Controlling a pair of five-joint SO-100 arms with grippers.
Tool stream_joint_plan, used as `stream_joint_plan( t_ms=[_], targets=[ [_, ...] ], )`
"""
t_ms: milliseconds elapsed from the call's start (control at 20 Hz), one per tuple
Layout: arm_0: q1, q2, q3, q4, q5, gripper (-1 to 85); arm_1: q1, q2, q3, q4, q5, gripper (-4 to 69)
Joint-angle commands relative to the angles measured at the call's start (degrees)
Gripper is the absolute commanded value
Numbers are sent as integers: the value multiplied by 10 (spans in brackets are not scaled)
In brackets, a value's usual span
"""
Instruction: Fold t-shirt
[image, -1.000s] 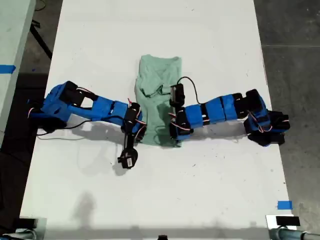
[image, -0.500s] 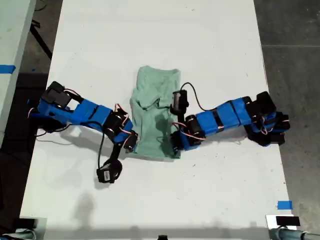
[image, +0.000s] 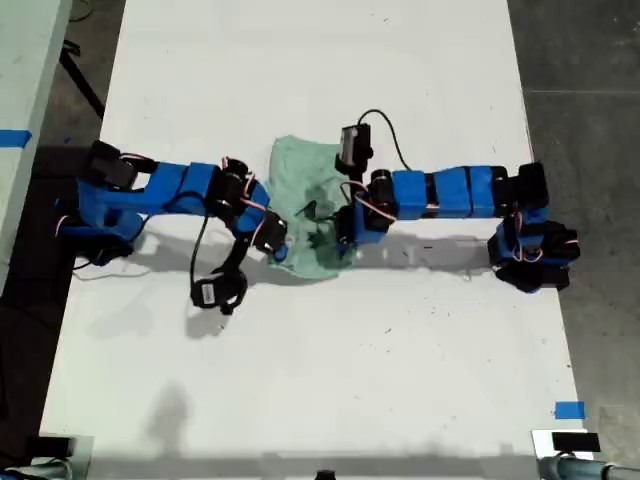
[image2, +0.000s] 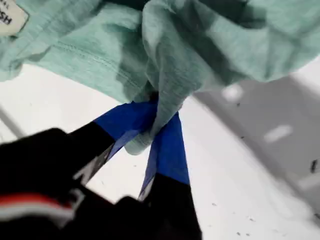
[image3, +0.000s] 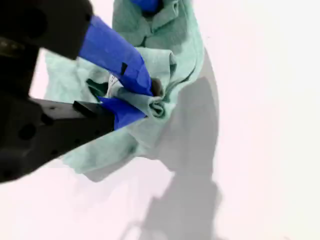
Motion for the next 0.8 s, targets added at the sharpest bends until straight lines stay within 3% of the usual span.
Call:
stream_joint_plan(
  t_ms=[0,400,750],
  targets=[
    [-94,25,-31,1,62,0,76,42,-35,0,-62,-11],
    [-300,-17,-31,-21,145,0,226,-3,-57,-49,-185,-11],
    [-363,-31,-33,-81,174,23,297,-45,-105,-91,-233,-15]
  ],
)
